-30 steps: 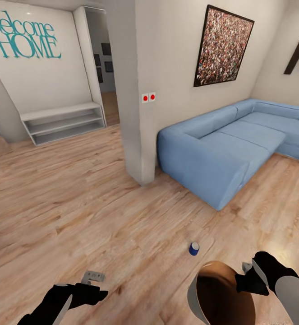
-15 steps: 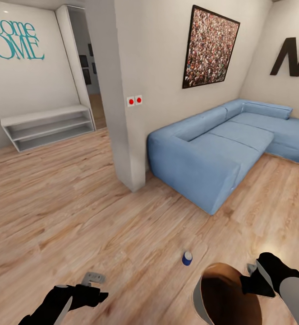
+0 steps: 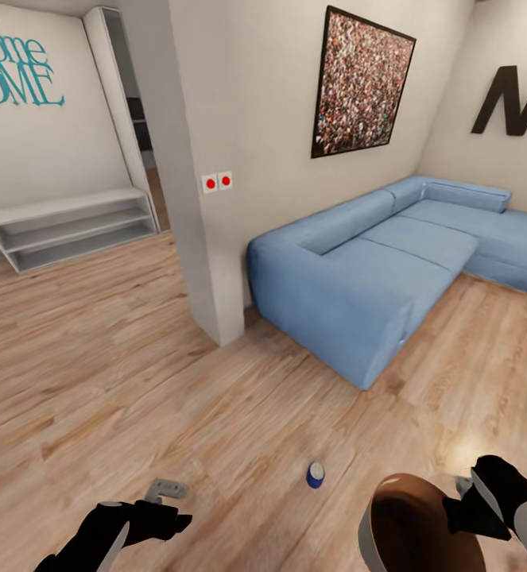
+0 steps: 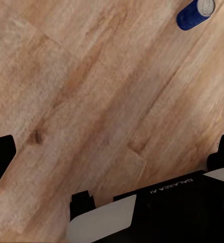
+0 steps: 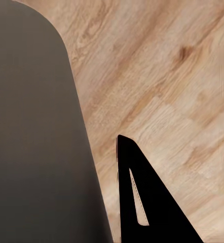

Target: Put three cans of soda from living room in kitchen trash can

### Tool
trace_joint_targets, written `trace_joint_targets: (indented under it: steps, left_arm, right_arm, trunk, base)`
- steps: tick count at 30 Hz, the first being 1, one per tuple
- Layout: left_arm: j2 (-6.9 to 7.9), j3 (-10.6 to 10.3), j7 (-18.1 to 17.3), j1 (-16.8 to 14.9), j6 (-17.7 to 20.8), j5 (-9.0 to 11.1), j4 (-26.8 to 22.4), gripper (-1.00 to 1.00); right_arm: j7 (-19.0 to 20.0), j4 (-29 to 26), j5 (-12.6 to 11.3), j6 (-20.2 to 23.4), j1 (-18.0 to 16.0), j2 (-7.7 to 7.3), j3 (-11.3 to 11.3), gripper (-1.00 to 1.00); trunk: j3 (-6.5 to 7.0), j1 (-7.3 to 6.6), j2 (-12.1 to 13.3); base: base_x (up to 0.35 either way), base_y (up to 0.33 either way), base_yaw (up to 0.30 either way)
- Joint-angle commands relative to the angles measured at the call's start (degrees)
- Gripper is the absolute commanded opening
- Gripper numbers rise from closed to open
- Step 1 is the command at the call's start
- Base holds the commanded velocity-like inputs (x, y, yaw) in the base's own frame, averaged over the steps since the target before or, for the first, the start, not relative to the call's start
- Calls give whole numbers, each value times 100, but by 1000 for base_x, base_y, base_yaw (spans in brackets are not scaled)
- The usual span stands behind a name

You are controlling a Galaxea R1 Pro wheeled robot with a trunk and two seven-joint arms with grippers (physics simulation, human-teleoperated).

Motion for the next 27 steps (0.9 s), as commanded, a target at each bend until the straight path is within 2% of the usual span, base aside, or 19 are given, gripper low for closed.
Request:
trace_joint_targets:
  steps: [1, 5, 8, 17, 27]
  left_arm:
    - [-2, 0, 1, 0, 0, 0, 0, 100]
    - [-5, 35, 6, 0, -7, 14, 0, 100]
    - [-8, 50, 9, 0, -12, 16, 0, 100]
    - [-12, 11, 4, 0, -19, 12, 0, 100]
    - [-13, -2, 3, 0, -18, 9, 0, 100]
  right_arm:
    - [7, 1, -87, 10, 6, -3, -61, -100]
    - [11, 0, -76, 8, 17, -7, -338, -100]
    - [12, -3, -72, 7, 19, -8, -403, -100]
    - [20, -7, -70, 3, 28, -8, -433, -100]
    - [21, -8, -70, -1, 28, -8, -433, -100]
  trunk:
    - [6, 0, 0]
    - [31, 0, 0]
    - [52, 0, 0]
    - [117, 0, 0]
    - [189, 0, 0]
  base:
    - [123, -290, -117]
    - [64, -192, -147]
    - [15, -39, -168]
    - [43, -14, -174]
    - [180, -201, -173]
